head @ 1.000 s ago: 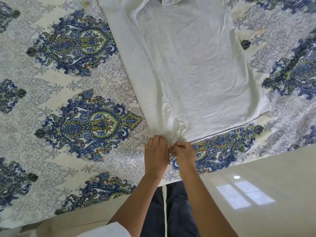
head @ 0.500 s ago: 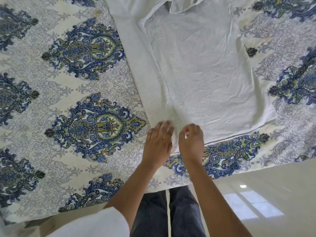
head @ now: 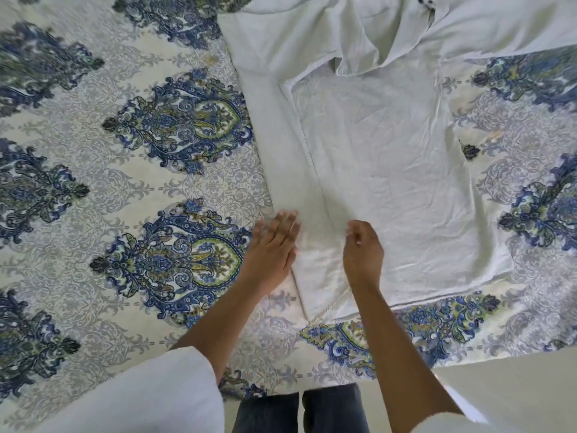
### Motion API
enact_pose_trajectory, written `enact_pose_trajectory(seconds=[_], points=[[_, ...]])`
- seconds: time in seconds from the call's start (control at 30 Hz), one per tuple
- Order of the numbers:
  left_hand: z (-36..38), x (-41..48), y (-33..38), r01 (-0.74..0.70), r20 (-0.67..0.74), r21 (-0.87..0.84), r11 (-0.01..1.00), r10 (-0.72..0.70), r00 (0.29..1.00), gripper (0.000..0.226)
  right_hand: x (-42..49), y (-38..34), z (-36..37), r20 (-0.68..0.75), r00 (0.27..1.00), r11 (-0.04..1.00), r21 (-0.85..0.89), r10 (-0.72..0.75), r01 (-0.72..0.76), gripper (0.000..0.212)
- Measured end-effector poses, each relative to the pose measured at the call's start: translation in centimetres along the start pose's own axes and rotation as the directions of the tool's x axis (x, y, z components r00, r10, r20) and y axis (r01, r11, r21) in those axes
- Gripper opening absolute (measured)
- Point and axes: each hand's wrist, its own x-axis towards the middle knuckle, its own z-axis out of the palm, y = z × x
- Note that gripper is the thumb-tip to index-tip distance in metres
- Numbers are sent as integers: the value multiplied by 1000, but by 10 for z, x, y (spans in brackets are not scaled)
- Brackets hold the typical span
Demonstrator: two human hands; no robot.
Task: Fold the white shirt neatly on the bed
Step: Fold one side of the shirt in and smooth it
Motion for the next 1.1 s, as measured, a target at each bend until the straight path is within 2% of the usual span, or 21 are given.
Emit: enact_pose_trajectory(seconds=[0.07, 0.1, 0.13, 0.2, 0.23, 0.27, 0.3, 0.33, 0.4, 0.43, 0.5, 0.57, 0.63, 0.67, 0.73, 0.8, 0.87, 0.93, 1.0, 1.07, 1.1], points=[[-1, 7, -22, -40, 29, 31, 999, 39, 999, 55, 0, -10, 17, 187, 949, 949, -142, -254, 282, 34], [-2, 11, -32, -87, 62, 33, 996, 85, 994, 55, 1, -11, 25, 300, 915, 930, -168, -268, 328, 36], [-4, 14, -38, -114, 80, 32, 993, 111, 991, 54, 6, -12, 28, 323, 923, 942, -184, -211, 280, 37], [-19, 19, -41, -105, 56, 27, 994, 103, 993, 50, 28, -22, 27, 143, 989, 982, -185, -23, 50, 35], [-26, 25, -40, -98, -10, 21, 995, 98, 995, 46, 40, -29, 25, 50, 999, 988, -155, 12, -4, 34], [-34, 34, -38, -86, -86, -6, 996, 85, 993, 41, 50, -40, 23, 34, 999, 992, -125, -22, 26, 33], [-42, 47, -37, -62, -148, -54, 997, 54, 988, 39, 59, -53, 22, 78, 992, 987, -114, -104, 112, 34], [-52, 65, -38, -31, -196, -93, 995, 12, 981, 39, 71, -67, 23, 146, 973, 976, -92, -181, 196, 36], [-67, 105, -44, 43, -228, -140, 989, -74, 971, 45, 100, -84, 27, 275, 932, 965, -44, -237, 258, 37], [-74, 125, -47, 98, -169, -175, 980, -128, 977, 48, 121, -91, 26, 259, 938, 967, -51, -230, 251, 36], [-74, 157, -55, 227, -4, -221, 949, -234, 972, 61, 175, -99, 23, 79, 984, 986, -29, -160, 163, 29], [-62, 178, -56, 316, 117, -243, 917, -296, 948, 72, 230, -112, 9, -60, 998, 988, 154, 23, -14, 28], [-48, 186, -54, 349, 161, -208, 914, -320, 934, 81, 277, -125, -7, -61, 985, 934, 333, 160, -131, 28], [-45, 189, -53, 349, 172, -190, 918, -319, 932, 81, 302, -131, -14, -84, 980, 934, 328, 181, -144, 27], [-42, 191, -53, 359, 211, -215, 908, -316, 925, 78, 345, -141, -24, -211, 968, 983, 146, 138, -108, 38], [-47, 192, -55, 387, 253, -248, 888, -327, 911, 78, 371, -148, -31, -267, 963, 987, -145, 25, -66, 54], [-50, 194, -56, 389, 273, -253, 886, -321, 907, 78, 387, -154, -32, -213, 972, 891, -453, -104, -4, 69], [-51, 193, -56, 378, 275, -245, 893, -310, 910, 79, 398, -161, -27, -99, 977, 759, -646, -188, 81, 74], [-53, 192, -57, 369, 278, -260, 892, -297, 914, 82, 404, -171, -24, -52, 982, 707, -701, -183, 95, 62], [-54, 191, -57, 363, 290, -281, 889, -282, 914, 83, 409, -178, -21, -132, 983, 822, -568, -130, 33, 40], [-54, 191, -58, 358, 293, -286, 889, -274, 916, 83, 410, -180, -23, -211, 974, 922, -386, -81, -7, 28]])
